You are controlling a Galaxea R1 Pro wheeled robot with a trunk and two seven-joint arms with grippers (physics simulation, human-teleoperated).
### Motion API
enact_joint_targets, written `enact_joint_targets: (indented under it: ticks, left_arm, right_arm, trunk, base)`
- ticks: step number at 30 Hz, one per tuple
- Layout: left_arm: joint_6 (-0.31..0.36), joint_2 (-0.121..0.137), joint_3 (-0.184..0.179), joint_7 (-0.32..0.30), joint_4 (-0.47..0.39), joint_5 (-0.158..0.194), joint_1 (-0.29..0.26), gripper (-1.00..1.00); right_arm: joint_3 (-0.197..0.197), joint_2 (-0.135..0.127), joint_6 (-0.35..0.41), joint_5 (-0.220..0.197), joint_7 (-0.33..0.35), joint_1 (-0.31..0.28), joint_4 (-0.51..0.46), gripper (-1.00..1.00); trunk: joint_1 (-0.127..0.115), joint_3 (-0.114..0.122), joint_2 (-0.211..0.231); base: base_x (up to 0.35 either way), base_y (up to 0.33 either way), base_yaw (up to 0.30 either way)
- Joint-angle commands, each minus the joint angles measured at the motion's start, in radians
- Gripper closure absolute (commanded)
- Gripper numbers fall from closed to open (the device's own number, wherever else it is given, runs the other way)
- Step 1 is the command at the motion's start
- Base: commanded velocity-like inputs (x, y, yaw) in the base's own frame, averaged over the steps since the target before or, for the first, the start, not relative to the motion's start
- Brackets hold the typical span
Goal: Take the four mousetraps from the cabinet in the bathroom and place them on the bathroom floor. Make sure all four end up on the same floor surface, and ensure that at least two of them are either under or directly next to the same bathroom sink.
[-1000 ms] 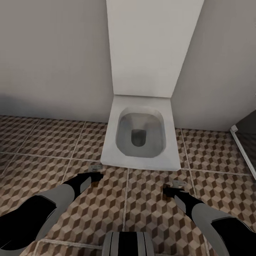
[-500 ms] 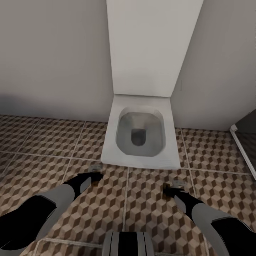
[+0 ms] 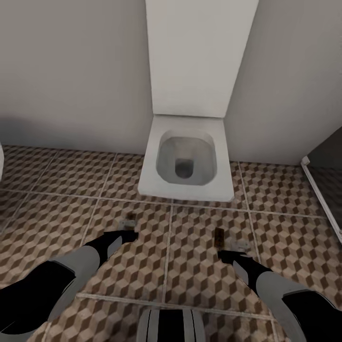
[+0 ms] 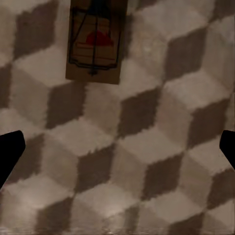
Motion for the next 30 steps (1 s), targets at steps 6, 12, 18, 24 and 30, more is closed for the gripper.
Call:
enact_joint_targets:
  ticks: [6,12,18,24,30]
  left_arm:
    - [0.005,0.0,-0.008,0.005,-0.002,0.01,0.0,-1.0]
    - [0.005,0.0,-0.008,0.005,-0.002,0.01,0.0,-1.0]
    - [0.005,0.0,-0.008,0.005,-0.002,0.01,0.0,-1.0]
    - [0.005,0.0,-0.008,0.005,-0.002,0.01,0.0,-1.0]
    - [0.006,0.0,-0.008,0.005,-0.003,0.01,0.0,-1.0]
  right_arm:
    - [0.009,0.0,0.005,-0.01,-0.004,0.0,-0.002,-1.0]
    - [0.009,0.0,0.005,-0.009,-0.004,0.0,-0.002,-1.0]
    - [0.009,0.0,0.004,-0.008,-0.004,0.0,-0.002,-1.0]
    - [0.01,0.0,0.004,-0.008,-0.004,0.0,-0.002,-1.0]
    - [0.01,0.0,0.003,-0.008,-0.004,0.0,-0.002,-1.0]
  trunk:
    - [-0.001,0.0,0.0]
    - [-0.001,0.0,0.0]
    - [-0.001,0.0,0.0]
    - [-0.001,0.0,0.0]
    - [-0.003,0.023,0.001]
  base:
    - [-0.306,0.0,0.0]
    - [-0.295,0.0,0.0]
    - [-0.138,0.0,0.0]
    - [-0.043,0.0,0.0]
    - [-0.014,0.0,0.0]
